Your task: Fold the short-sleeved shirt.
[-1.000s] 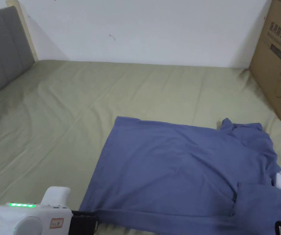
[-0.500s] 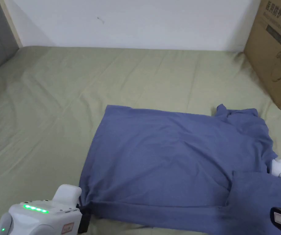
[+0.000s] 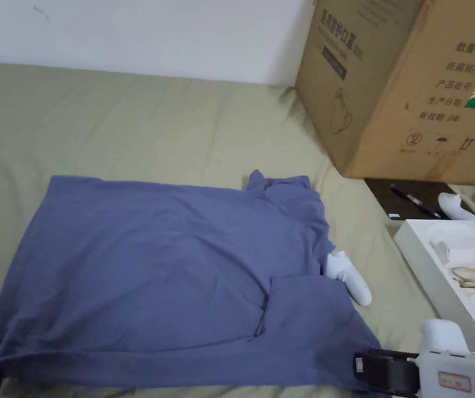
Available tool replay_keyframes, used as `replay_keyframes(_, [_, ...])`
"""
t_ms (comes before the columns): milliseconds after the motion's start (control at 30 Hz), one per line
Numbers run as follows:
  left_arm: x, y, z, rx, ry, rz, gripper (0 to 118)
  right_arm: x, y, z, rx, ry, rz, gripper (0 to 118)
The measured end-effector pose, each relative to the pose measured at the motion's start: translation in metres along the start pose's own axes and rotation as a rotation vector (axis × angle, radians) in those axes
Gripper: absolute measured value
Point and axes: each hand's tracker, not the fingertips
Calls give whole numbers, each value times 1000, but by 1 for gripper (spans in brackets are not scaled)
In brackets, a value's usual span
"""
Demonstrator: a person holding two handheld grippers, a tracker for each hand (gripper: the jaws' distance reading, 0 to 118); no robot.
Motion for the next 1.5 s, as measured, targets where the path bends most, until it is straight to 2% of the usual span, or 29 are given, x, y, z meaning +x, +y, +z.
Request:
replay_keyframes(67, [2,0,1,3,3,2,8,-2,-7,-14,-37,-3,13,106])
replay_keyframes(100, [2,1,2,-2,8,0,8,-4,-10,-19,-40,-8,26,96])
replay_keyframes(167, [5,-1,1,-12,14,-4,8,-9,-13,-22,-44,10,73,7])
replay_keyframes(200, [5,-1,1,-17,20,-7,8,-11,-13,-22,-39,19,98,5])
replay_keyframes(367, [3,-4,8,-4,32,5,8,-22,-18,1,25,18,180,5])
replay_keyframes(433, [3,-3,13,6,59,6,8,-17,-19,13,31,32,171,5])
replay_keyframes(500, [-3,-3,20,-15,19,5,8,-10,-21,26,36,75,136,5])
replay_keyframes(600, [1,-4,37,-13,38,-76,8,-7,-22,45,33,86,124,5])
replay_keyframes(767, [4,8,66,5,31,-98,8,-21,-15,81,22,73,81,5])
replay_keyframes(900, [5,37,57,-66,37,-98,8,-37,18,86,17,25,109,5])
replay_keyframes(1100, [8,94,-5,-110,85,-175,8,-41,106,34,13,11,119,5])
replay_keyframes(1200, [9,125,-47,-119,82,-161,8,-39,155,-17,-35,-17,69,5])
replay_keyframes(1300, [9,141,-88,-153,101,-158,10,-39,183,-68,-83,-46,46,5])
replay_keyframes(1367, [9,143,-107,-169,118,-157,10,-41,188,-96,-129,-93,62,6])
replay_keyframes(1400, [9,145,-112,-173,114,-156,13,-42,188,-104,-118,-86,58,7])
replay_keyframes(1433, [7,143,-116,-166,107,-146,34,-40,187,-111,-109,-100,49,22])
replay_keyframes(1500, [5,143,-117,-136,118,-127,89,-34,184,-112,-59,-113,-11,57])
